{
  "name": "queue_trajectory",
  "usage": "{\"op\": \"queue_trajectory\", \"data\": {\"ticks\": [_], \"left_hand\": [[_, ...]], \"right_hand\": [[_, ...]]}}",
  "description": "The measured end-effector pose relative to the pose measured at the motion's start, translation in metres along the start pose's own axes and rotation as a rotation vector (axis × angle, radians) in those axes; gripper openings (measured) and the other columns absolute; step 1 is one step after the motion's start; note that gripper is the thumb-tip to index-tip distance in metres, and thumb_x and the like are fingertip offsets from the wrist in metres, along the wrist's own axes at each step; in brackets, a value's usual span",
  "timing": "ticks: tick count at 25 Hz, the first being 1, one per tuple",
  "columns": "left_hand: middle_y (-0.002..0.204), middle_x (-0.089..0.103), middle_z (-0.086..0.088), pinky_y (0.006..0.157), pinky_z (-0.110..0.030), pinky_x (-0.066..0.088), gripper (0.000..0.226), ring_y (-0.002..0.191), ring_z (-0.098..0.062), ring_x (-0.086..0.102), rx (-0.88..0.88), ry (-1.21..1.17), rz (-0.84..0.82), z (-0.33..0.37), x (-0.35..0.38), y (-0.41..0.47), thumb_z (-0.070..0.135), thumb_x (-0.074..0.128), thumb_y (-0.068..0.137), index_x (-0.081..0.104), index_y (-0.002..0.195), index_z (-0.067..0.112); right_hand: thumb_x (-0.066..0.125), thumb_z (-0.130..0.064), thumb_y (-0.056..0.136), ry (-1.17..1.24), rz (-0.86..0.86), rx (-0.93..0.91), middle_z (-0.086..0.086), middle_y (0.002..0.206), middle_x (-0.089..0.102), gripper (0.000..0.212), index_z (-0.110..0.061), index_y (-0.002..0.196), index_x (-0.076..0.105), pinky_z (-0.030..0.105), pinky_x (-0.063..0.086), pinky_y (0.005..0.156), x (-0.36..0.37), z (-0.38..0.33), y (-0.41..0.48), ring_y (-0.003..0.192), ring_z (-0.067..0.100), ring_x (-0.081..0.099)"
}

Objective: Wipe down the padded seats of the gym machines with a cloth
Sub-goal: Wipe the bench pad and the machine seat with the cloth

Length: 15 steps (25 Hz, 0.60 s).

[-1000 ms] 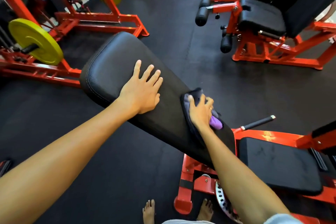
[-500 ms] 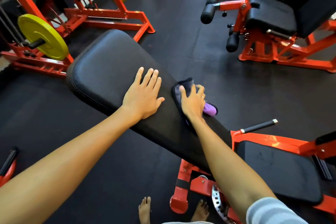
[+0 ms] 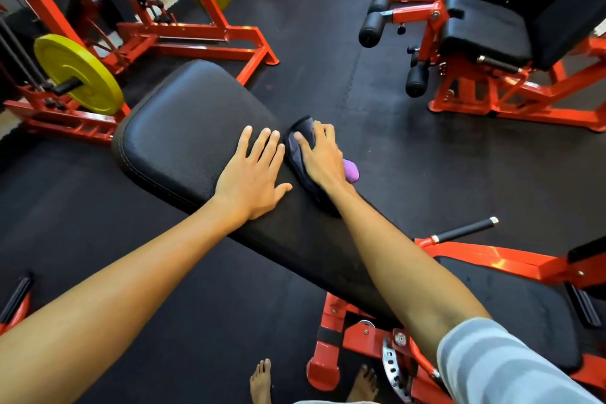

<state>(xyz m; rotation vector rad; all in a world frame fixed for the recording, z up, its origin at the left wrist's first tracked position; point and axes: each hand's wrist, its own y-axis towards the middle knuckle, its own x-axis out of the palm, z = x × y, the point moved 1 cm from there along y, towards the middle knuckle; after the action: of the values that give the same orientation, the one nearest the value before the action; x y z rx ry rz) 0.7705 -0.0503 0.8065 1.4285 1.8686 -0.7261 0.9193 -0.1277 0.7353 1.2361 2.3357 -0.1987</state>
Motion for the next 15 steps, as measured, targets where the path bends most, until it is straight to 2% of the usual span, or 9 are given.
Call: {"op": "queue_trajectory", "data": {"ticks": [2,4,7,9,12,15], "left_hand": [[0.168,0.0,-0.019,0.123,-0.059,0.0,0.08,0.156,-0.034,-0.003,-0.001,-0.004,0.004,0.0,0.0,0.001,0.061,0.01,0.103,0.005,0.161,0.006],[0.168,-0.001,-0.019,0.123,-0.059,0.0,0.08,0.156,-0.035,-0.003,-0.002,-0.006,0.01,-0.001,0.0,0.001,0.061,0.01,0.103,0.004,0.161,0.006],[0.168,-0.001,-0.019,0.123,-0.059,0.001,0.08,0.156,-0.035,-0.004,0.002,-0.016,0.01,-0.001,0.001,0.001,0.061,0.009,0.103,0.004,0.161,0.006],[0.168,-0.001,-0.019,0.123,-0.059,0.001,0.08,0.156,-0.035,-0.004,0.003,-0.013,0.013,-0.001,0.001,0.001,0.061,0.009,0.103,0.004,0.161,0.007],[0.169,0.0,-0.019,0.122,-0.059,0.001,0.081,0.156,-0.034,-0.003,0.001,-0.016,0.022,-0.001,0.001,0.001,0.062,0.01,0.102,0.005,0.161,0.007],[0.169,0.001,-0.019,0.122,-0.06,0.001,0.081,0.156,-0.035,-0.003,-0.001,-0.017,0.026,0.0,0.0,0.002,0.062,0.01,0.102,0.006,0.161,0.007]], "right_hand": [[0.048,-0.063,0.098,-0.036,-0.031,-0.019,-0.009,0.134,0.048,0.047,-0.028,0.128,0.05,0.046,0.04,0.106,-0.004,0.02,-0.009,0.117,0.023,0.054],[0.048,-0.066,0.097,-0.097,-0.043,0.02,-0.011,0.143,0.046,0.053,-0.031,0.136,0.048,0.046,0.033,0.111,-0.01,0.048,-0.024,0.124,0.021,0.051],[0.044,-0.072,0.095,-0.096,-0.101,0.227,-0.008,0.145,0.047,0.055,-0.034,0.135,0.047,0.04,0.034,0.1,-0.028,0.082,-0.034,0.129,0.026,0.051],[0.041,-0.075,0.094,-0.083,-0.16,0.288,-0.004,0.141,0.051,0.057,-0.032,0.129,0.051,0.04,0.036,0.096,-0.033,0.074,-0.023,0.127,0.029,0.052],[0.041,-0.077,0.093,-0.024,-0.167,0.141,0.0,0.14,0.053,0.062,-0.029,0.13,0.054,0.045,0.038,0.107,-0.02,0.028,-0.003,0.126,0.028,0.052],[0.041,-0.072,0.096,-0.036,-0.133,0.048,-0.003,0.132,0.054,0.05,-0.029,0.121,0.054,0.04,0.039,0.097,-0.01,0.005,0.007,0.116,0.026,0.054]]}}
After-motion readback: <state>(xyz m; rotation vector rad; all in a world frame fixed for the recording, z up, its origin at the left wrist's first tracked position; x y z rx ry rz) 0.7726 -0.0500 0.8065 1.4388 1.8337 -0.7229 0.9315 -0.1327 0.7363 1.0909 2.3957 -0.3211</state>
